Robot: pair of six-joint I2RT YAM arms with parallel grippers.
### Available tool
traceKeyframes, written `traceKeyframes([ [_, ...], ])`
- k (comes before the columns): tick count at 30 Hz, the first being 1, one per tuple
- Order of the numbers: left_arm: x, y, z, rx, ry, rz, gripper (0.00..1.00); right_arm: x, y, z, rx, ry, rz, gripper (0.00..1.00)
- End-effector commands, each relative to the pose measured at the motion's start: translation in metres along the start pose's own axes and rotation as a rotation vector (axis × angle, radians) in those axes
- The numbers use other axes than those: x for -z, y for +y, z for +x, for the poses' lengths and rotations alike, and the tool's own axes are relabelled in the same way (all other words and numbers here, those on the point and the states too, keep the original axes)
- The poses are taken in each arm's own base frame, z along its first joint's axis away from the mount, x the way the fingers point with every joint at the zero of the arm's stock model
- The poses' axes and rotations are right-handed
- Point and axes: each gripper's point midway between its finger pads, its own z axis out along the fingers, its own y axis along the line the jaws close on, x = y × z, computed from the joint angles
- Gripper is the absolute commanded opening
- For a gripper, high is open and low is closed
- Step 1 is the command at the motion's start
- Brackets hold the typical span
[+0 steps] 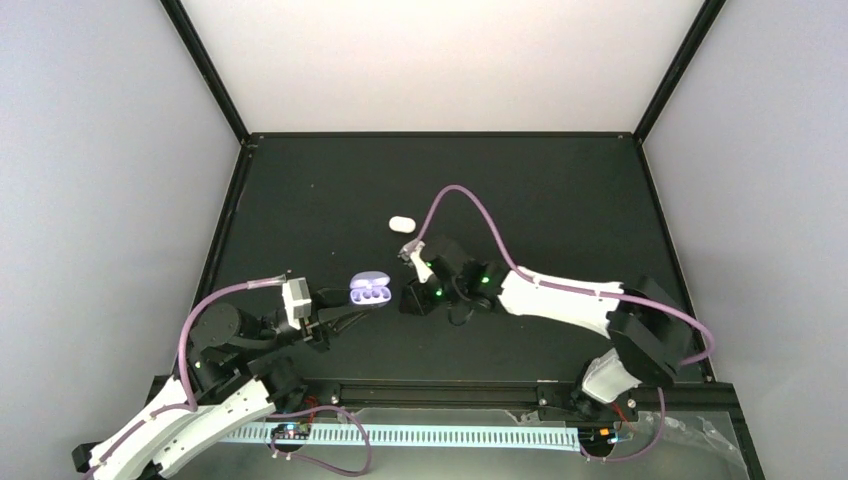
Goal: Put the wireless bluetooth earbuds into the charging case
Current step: Pick up the earbud from the center of the board.
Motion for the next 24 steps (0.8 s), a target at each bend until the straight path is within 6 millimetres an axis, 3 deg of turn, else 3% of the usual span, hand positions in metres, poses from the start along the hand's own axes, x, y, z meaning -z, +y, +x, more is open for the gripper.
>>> traceKeyframes([
  [1,0.009,0.002,-0.001,-0.034,-0.007,-0.026,0.02,-0.024,-0.002,-0.019,-0.044,-0.03,0.058,0.41],
  [7,0.011,0.0,-0.004,-0.043,-0.018,-0.019,0.02,-0.051,-0.004,-0.011,-0.091,0.028,0.061,0.38],
  [18,0.01,0.0,-0.004,-0.053,-0.015,-0.019,0.02,-0.066,0.001,-0.022,0.062,0.072,0.107,0.36],
  [24,0.009,0.002,-0.002,-0.049,-0.012,-0.029,0.02,-0.081,0.003,-0.009,0.097,0.153,0.073,0.35],
])
